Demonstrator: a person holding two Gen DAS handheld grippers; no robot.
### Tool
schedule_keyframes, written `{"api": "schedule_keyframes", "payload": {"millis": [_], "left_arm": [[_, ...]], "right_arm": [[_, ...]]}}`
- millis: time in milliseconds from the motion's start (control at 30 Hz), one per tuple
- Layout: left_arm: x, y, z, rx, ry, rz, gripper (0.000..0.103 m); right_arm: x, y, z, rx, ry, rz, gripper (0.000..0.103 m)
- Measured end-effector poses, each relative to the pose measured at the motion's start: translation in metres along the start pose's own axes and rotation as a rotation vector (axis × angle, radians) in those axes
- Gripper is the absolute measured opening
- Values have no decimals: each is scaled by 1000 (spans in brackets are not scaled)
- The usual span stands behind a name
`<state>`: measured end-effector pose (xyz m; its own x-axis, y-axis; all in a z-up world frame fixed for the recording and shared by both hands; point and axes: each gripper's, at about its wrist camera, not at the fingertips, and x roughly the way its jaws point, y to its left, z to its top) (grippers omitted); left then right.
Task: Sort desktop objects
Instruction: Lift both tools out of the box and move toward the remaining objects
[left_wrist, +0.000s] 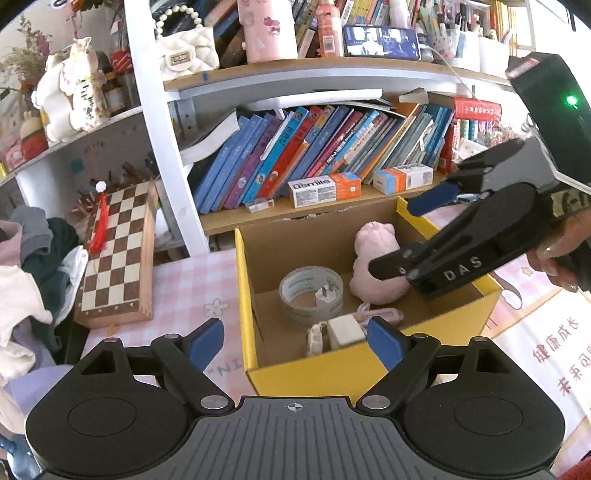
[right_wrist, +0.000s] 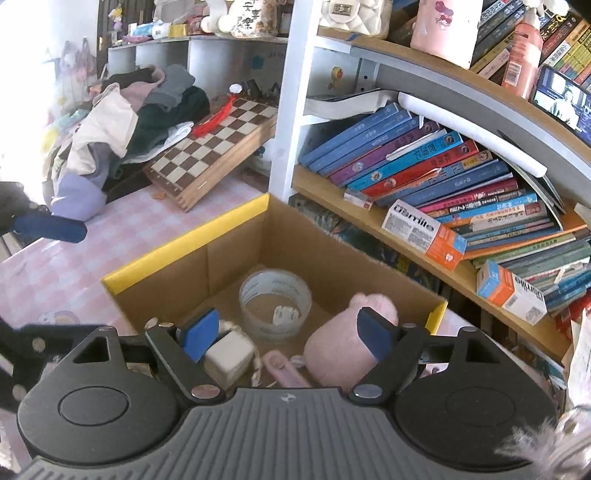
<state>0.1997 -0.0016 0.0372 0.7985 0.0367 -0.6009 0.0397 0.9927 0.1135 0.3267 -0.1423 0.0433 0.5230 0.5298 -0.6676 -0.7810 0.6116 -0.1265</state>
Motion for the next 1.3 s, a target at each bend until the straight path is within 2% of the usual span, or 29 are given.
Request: {"api": "schedule_keyframes", "payload": {"millis": [500, 933, 1300], "left_arm": [[-31, 14, -32, 2, -3, -59, 88], [-47, 22, -62, 9, 24, -97, 88], [-50, 27, -85, -10, 56, -80, 88]], "right_arm": [[-42, 43, -33, 66, 11, -90, 85], [-69, 70, -76, 168, 27, -186, 89], [-71, 89, -110, 241, 59, -276, 95]]}}
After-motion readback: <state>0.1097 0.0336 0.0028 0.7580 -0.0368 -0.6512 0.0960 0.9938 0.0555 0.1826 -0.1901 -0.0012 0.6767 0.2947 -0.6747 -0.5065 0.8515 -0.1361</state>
